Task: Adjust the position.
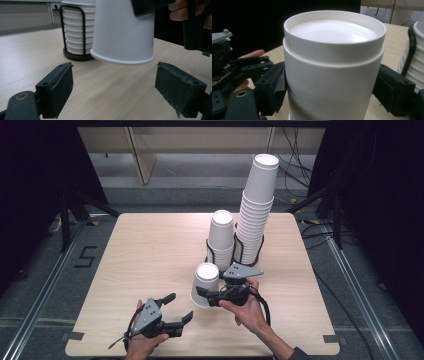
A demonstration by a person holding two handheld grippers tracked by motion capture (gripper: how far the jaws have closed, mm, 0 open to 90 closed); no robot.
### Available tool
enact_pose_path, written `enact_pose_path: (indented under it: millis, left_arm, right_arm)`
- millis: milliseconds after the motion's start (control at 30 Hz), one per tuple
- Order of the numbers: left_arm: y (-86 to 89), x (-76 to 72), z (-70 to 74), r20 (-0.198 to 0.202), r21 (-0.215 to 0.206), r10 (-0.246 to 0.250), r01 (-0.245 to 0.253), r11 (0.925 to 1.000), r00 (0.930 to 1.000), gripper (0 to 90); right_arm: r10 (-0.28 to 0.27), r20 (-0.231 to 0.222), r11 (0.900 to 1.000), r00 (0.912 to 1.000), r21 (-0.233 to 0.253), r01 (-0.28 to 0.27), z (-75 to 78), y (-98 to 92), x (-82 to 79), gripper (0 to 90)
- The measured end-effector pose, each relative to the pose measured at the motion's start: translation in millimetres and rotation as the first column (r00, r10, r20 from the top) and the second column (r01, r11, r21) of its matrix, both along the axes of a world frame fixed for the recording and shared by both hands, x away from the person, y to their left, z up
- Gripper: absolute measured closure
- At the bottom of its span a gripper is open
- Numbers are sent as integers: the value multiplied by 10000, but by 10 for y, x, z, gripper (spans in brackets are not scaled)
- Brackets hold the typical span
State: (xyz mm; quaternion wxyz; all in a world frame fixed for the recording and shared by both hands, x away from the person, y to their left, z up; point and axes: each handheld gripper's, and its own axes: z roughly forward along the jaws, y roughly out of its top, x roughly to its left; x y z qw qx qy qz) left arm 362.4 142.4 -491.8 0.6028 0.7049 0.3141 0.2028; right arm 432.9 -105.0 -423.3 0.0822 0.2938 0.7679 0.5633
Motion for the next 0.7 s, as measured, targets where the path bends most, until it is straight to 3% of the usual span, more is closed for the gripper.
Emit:
enact_pose_path:
  millis: [100, 167, 200, 267, 333, 433, 500, 533, 633, 700]
  left_arm:
    - [-64, 8, -16, 67, -109, -109, 110, 9999, 9999, 144]
    - [-101, 14, -17, 65, 43, -10, 10, 10000, 10000, 144]
    - [-123, 37, -27, 165, -141, 31, -29, 9999, 9999, 143]
    - [-139, 53, -40, 156, -214, -42, 45, 9998, 9999, 133]
    - [-146, 50, -36, 54, -148, -26, 27, 9999, 10000, 110]
    - [-159, 54, -33, 95, -206, -54, 56, 9998, 9999, 56]
    - [-185, 69, -41, 104, -494, -88, 93, 9987, 9999, 7]
    - [-187, 69, -38, 34, -556, -112, 114, 9984, 9999, 0]
    - [-190, 61, -25, -9, -595, -239, 239, 9979, 9997, 4]
    - [-195, 45, -6, 73, -670, -374, 378, 9970, 9993, 98]
  right_arm:
    - [99, 55, 9999, 9999, -102, -98, -1, 14, -20, 197]
    - [176, -197, 9998, 9997, 110, -174, -6, 28, -48, 197]
    - [276, 65, 9996, 9996, -29, -276, -5, 27, -55, 197]
    - [448, -65, 9989, 9990, 161, -447, -8, 47, -71, 198]
    - [462, 119, 9988, 9989, 132, -464, -3, 52, -78, 200]
    - [489, -35, 9986, 9988, 178, -488, -7, 61, -86, 200]
    - [447, -72, 9983, 9990, 374, -444, -15, 83, -103, 202]
    - [558, 203, 9978, 9982, 338, -564, -16, 93, -97, 202]
    - [564, 217, 9979, 9982, 299, -570, -7, 109, -110, 203]
    - [609, 234, 9976, 9979, 317, -617, -12, 112, -97, 204]
